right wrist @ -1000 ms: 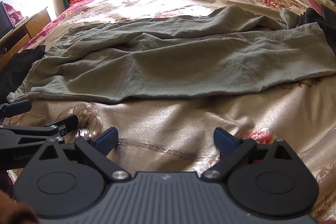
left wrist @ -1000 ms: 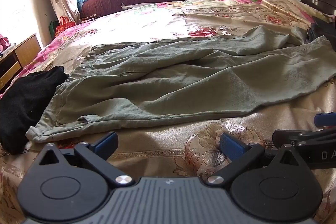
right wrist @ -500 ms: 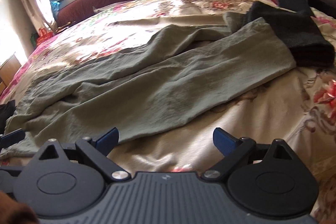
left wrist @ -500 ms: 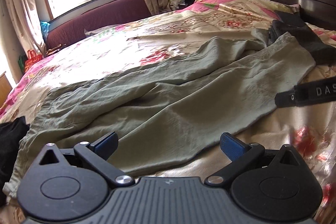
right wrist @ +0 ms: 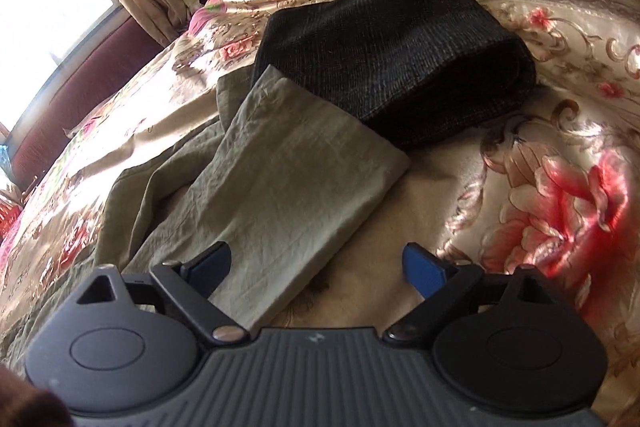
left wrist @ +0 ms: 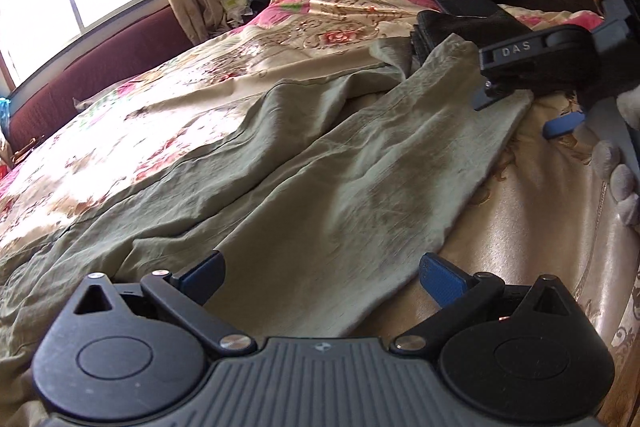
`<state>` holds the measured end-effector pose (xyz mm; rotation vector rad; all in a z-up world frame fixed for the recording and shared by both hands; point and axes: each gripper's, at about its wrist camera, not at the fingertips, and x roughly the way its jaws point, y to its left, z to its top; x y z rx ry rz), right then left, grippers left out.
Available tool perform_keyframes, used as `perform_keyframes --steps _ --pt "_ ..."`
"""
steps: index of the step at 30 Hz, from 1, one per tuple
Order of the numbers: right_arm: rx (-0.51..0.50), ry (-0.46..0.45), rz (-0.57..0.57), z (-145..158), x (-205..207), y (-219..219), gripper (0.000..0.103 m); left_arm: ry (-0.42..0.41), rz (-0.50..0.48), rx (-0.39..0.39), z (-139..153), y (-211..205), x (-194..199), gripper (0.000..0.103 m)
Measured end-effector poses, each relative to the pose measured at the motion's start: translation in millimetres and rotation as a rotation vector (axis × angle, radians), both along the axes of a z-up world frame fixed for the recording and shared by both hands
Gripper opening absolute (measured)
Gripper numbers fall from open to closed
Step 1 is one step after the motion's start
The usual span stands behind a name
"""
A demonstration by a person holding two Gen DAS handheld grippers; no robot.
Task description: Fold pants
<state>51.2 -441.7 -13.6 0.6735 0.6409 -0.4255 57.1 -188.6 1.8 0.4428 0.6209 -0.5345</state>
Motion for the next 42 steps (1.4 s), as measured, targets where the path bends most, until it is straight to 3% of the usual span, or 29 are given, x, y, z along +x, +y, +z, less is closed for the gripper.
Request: perform_keyframes --steps 1,5,6,8,9,11,16,20,23,26,30,35,39,42 --pt "0.009 -0.008 -0.005 -1 3 -2 0.084 -0.006 -0.011 0.004 0 -4 0 0.103" --pt "0.066 -0.022 -0.016 -8 10 -13 0.039 -0.028 -0.042 0.021 -1 -18 1 0.103" --pt "0.086 -0.027 -0.018 -10 11 -17 0.034 -0.026 -0.049 0.022 -2 -20 1 0.103" --pt "0.151 -0.051 -0.019 -14 14 -28 0.011 -0.025 -0.059 0.032 -3 -26 1 0.103" --pt "0.202 -0.063 -0.027 -17 15 -35 0.005 -0.026 -0.062 0.037 -4 -28 1 0.103" --pt "0.266 -0.091 -0.041 -19 9 -44 0.003 -0.026 -0.072 0.049 -5 -33 2 0.103" --pt "0.205 -0.13 -0.012 9 -27 -53 0.002 -0.002 -0.124 0.029 -2 -41 -3 0.103" --pt "0.118 0.001 -0.013 13 -43 -58 0.003 0.016 -0.173 0.009 -1 -48 -14 0.103" --pt "0.075 0.092 0.015 9 -40 -51 0.009 0.034 -0.197 0.03 -6 -48 -22 0.103" --pt "-0.018 0.076 0.01 25 -44 -35 0.013 0.009 -0.189 0.024 3 -28 -29 0.103" --pt "-0.167 0.066 0.051 51 -52 -3 0.019 0.0 -0.083 -0.012 18 31 -27 0.103" --pt "-0.264 0.041 0.333 71 -27 91 0.021 -0.036 0.189 -0.031 32 137 -13 0.103" --pt "-0.231 0.012 0.72 67 4 203 0.022 -0.046 0.411 0.014 28 224 -9 0.103" --pt "-0.283 -0.017 1.027 60 13 299 0.024 -0.056 0.518 0.067 20 279 -16 0.103"
